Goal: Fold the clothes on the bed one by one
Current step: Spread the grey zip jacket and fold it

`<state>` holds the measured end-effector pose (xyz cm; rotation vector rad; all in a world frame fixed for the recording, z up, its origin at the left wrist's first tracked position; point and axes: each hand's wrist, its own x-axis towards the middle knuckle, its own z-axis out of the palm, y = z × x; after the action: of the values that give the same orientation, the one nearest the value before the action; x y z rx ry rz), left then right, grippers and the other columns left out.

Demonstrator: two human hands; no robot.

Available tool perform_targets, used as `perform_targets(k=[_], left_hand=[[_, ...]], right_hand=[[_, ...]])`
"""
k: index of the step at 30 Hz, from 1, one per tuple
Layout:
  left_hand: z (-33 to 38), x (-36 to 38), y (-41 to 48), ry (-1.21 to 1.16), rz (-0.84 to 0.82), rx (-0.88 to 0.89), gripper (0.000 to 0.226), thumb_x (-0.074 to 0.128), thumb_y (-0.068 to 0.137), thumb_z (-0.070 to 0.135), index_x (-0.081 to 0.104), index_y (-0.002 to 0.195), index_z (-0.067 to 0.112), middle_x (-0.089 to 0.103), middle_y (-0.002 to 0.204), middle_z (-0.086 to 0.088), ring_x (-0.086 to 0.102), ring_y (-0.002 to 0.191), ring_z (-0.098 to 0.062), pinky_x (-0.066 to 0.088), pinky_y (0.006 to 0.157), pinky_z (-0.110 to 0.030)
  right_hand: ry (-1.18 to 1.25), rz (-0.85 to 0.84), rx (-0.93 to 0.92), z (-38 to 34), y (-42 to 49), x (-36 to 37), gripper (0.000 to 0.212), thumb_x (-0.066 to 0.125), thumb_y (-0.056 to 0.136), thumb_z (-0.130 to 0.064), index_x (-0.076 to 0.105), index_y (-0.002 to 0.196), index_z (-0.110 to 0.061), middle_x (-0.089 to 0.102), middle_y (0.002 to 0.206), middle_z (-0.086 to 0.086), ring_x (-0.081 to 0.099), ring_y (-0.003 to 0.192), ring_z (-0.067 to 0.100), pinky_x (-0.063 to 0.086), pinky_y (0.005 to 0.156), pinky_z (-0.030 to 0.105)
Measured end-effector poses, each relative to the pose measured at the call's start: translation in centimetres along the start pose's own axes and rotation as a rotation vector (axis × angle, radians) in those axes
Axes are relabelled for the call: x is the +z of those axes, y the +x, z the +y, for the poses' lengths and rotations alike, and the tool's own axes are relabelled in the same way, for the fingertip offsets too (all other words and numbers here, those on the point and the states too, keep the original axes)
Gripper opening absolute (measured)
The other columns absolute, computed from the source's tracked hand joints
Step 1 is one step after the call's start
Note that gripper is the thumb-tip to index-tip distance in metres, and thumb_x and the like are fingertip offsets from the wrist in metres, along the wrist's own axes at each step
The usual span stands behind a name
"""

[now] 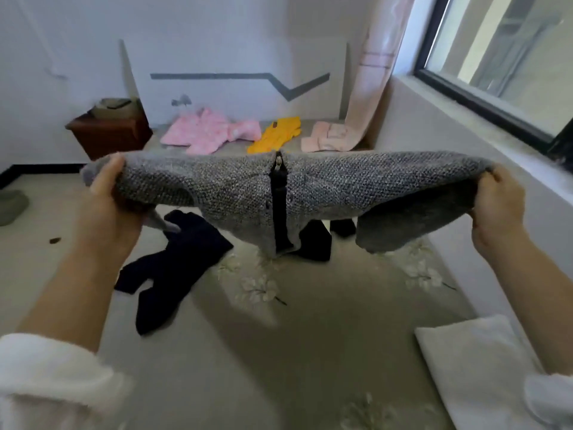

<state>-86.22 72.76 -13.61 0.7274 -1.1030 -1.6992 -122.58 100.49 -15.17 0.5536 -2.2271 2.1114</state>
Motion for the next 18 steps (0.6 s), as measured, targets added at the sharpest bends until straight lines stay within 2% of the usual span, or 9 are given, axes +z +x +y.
perform_targets(k=[2,4,6,7,9,11,14,16,18], left_hand=[[-2.9,-2.5,-2.1,0.031,0.067,-0.075,0.047,0.036,0.100,0.034,0.045,0.139,0.010,0.056,0.135,-0.007,0.053,0.123,-0.021,0.051,0.091,-0.033],[-6.1,-5.2,-4.2,0.013,0.130,-0.175,0.044,0.038,0.100,0.032,0.048,0.138,0.011,0.055,0.136,-0.008,0.052,0.125,-0.024,0.048,0.096,-0.036],[-9.6,-7.8,-6.4,0.005,0.171,-0.288,0.033,0.042,0.099,0.031,0.058,0.124,0.017,0.062,0.128,-0.004,0.059,0.115,-0.020,0.055,0.087,-0.036],[-11.7,-9.1,-7.4,0.034,0.185,-0.354,0.028,0.044,0.099,0.031,0.062,0.117,0.020,0.065,0.123,-0.001,0.063,0.108,-0.018,0.058,0.081,-0.037],[-16.2,-11.6,-9.3,0.135,0.250,-0.524,0.022,0.048,0.098,0.031,0.061,0.112,0.022,0.066,0.118,-0.001,0.065,0.099,-0.020,0.057,0.073,-0.041],[-21.1,-13.7,-11.3,0.181,0.338,-0.736,0.031,0.049,0.098,0.029,0.052,0.126,0.017,0.058,0.125,-0.009,0.060,0.103,-0.029,0.050,0.079,-0.042],[-27.0,-15.4,-14.4,0.190,0.370,-0.966,0.043,0.042,0.101,0.023,0.039,0.141,0.009,0.046,0.139,-0.021,0.049,0.122,-0.040,0.041,0.098,-0.044],[-29.8,-16.2,-16.3,0.233,0.360,-1.031,0.037,0.039,0.101,0.019,0.044,0.136,0.006,0.048,0.136,-0.021,0.051,0.119,-0.038,0.040,0.100,-0.043],[-31.6,-17.1,-17.7,0.264,0.333,-1.038,0.021,0.040,0.098,0.010,0.051,0.116,0.007,0.053,0.122,-0.018,0.058,0.098,-0.030,0.046,0.089,-0.040]], right_hand=[[-0.080,-0.044,-0.004,2.3,-1.9,-0.5,0.021,0.045,0.084,-0.014,0.062,0.093,-0.005,0.053,0.076,0.002,0.047,0.077,0.014,0.035,0.070,0.034],[-0.140,-0.113,0.036,4.9,-4.3,-1.1,0.012,0.051,0.081,-0.009,0.062,0.079,-0.012,0.056,0.064,-0.010,0.048,0.062,-0.001,0.039,0.063,0.024],[-0.207,-0.170,0.126,8.4,-6.7,-1.8,0.022,0.057,0.079,-0.001,0.062,0.069,-0.020,0.061,0.057,-0.015,0.051,0.058,-0.006,0.040,0.054,0.011],[-0.260,-0.191,0.187,10.4,-8.0,-2.2,0.025,0.059,0.079,0.001,0.063,0.068,-0.021,0.063,0.058,-0.015,0.054,0.062,0.000,0.041,0.053,0.008],[-0.410,-0.242,0.295,14.9,-10.6,-2.6,0.025,0.061,0.083,0.002,0.064,0.070,-0.019,0.069,0.072,0.000,0.056,0.075,0.018,0.046,0.062,0.016],[-0.647,-0.364,0.424,19.8,-13.5,-2.8,0.007,0.062,0.088,-0.009,0.068,0.088,-0.013,0.068,0.099,0.019,0.059,0.090,0.030,0.047,0.079,0.034],[-1.000,-0.534,0.561,25.5,-18.9,-3.0,0.028,0.062,0.091,-0.028,0.066,0.115,-0.013,0.062,0.120,0.020,0.055,0.109,0.038,0.042,0.095,0.039],[-0.990,-0.448,0.601,27.8,-22.4,-2.5,0.034,0.063,0.090,-0.027,0.061,0.121,-0.011,0.054,0.128,0.022,0.048,0.115,0.040,0.038,0.101,0.043],[-0.890,-0.166,0.647,28.9,-25.5,-2.2,0.049,0.068,0.086,-0.023,0.050,0.130,-0.009,0.041,0.135,0.025,0.044,0.117,0.040,0.037,0.095,0.041]])
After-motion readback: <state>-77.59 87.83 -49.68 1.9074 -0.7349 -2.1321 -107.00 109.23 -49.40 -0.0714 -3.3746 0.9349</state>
